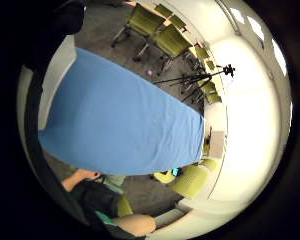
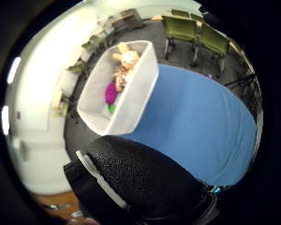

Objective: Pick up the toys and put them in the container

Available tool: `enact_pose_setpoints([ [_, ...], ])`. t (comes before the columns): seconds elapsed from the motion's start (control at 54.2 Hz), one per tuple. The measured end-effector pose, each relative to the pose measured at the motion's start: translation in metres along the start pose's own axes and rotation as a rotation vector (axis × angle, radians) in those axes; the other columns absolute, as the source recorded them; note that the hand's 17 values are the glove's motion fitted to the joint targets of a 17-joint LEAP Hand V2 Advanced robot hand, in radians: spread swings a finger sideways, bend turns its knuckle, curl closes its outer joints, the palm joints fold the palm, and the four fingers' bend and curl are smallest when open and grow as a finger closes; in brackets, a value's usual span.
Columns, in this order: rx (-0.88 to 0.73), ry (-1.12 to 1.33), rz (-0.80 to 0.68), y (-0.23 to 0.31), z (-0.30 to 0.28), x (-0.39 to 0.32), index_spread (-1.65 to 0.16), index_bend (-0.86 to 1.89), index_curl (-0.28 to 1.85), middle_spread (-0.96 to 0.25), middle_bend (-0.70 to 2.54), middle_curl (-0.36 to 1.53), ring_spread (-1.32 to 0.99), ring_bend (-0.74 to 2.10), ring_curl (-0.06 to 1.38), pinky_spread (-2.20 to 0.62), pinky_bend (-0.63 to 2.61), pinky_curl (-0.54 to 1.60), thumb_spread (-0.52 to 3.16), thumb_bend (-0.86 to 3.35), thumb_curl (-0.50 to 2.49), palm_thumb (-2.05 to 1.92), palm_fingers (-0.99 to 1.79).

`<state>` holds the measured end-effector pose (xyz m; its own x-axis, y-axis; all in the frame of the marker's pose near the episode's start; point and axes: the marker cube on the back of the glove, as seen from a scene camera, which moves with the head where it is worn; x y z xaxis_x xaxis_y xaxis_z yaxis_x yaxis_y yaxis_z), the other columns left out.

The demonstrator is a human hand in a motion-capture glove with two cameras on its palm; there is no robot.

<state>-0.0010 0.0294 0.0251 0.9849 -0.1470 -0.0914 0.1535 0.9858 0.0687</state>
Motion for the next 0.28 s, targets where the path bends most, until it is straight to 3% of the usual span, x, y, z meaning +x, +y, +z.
enact_pose_setpoints([
  [0.277,-0.052,-0.059,0.134,0.039,0.036,0.083,-0.19,0.18,0.35,-0.03,0.19,0.45,-0.21,0.22,0.29,-0.12,0.67,0.28,0.94,-0.17,0.1,-0.26,-0.03],
])
